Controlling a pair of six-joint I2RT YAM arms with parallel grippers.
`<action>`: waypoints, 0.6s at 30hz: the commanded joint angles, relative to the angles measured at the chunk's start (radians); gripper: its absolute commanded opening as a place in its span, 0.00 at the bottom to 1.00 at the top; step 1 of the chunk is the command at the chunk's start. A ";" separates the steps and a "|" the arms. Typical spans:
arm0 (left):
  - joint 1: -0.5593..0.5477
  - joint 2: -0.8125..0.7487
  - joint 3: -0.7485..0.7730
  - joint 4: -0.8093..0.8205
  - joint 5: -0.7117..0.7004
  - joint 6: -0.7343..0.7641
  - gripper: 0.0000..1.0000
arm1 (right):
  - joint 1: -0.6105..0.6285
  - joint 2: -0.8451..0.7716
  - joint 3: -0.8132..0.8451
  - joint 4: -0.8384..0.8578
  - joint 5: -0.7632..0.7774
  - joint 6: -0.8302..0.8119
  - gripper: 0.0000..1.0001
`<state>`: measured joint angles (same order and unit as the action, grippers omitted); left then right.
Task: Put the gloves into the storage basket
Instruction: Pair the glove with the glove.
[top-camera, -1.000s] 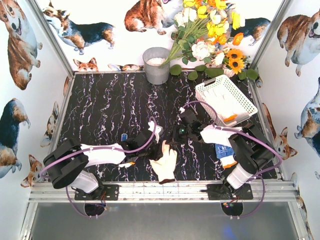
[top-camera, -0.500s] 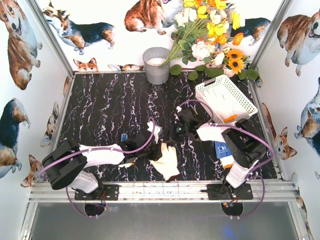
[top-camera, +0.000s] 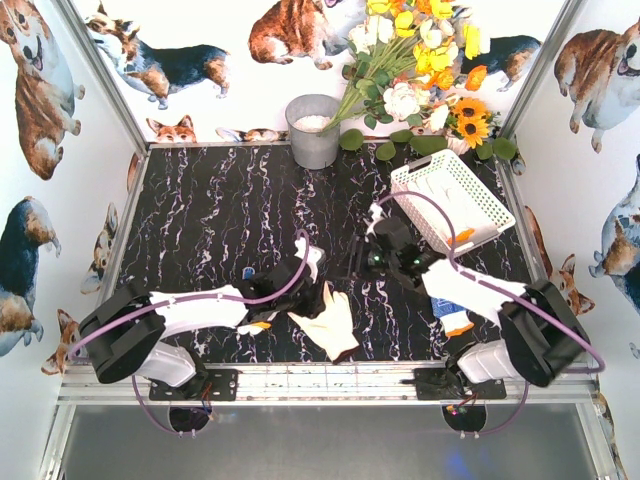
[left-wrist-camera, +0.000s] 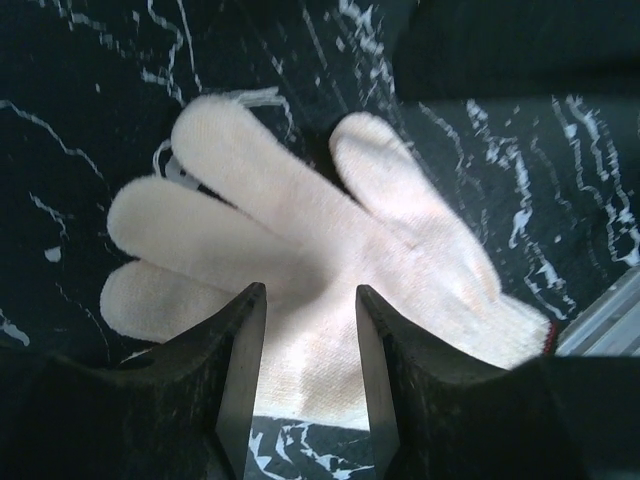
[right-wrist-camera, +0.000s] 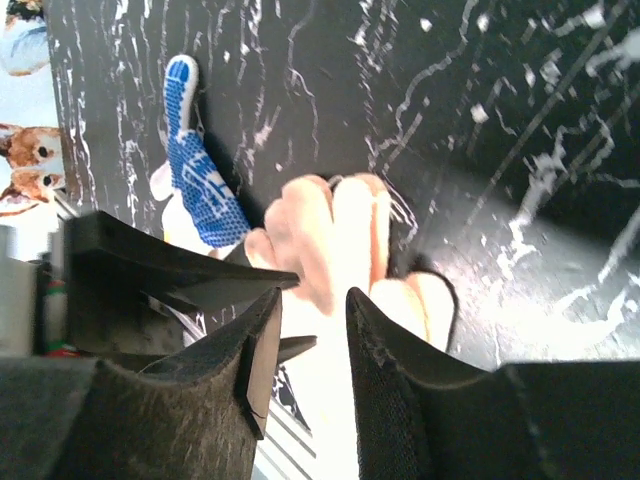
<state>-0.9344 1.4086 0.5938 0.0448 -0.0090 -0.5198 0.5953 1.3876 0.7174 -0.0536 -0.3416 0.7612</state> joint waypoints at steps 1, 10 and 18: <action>0.007 -0.027 0.067 -0.019 -0.035 0.012 0.36 | -0.005 -0.081 -0.078 -0.048 0.050 0.003 0.35; 0.031 0.035 0.087 0.083 0.036 -0.018 0.32 | -0.004 -0.145 -0.211 0.004 0.016 0.074 0.36; 0.040 0.098 0.084 0.151 0.067 -0.024 0.27 | -0.003 -0.109 -0.238 0.076 -0.009 0.093 0.35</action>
<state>-0.9035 1.4792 0.6567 0.1265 0.0307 -0.5320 0.5934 1.2747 0.4793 -0.0780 -0.3374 0.8410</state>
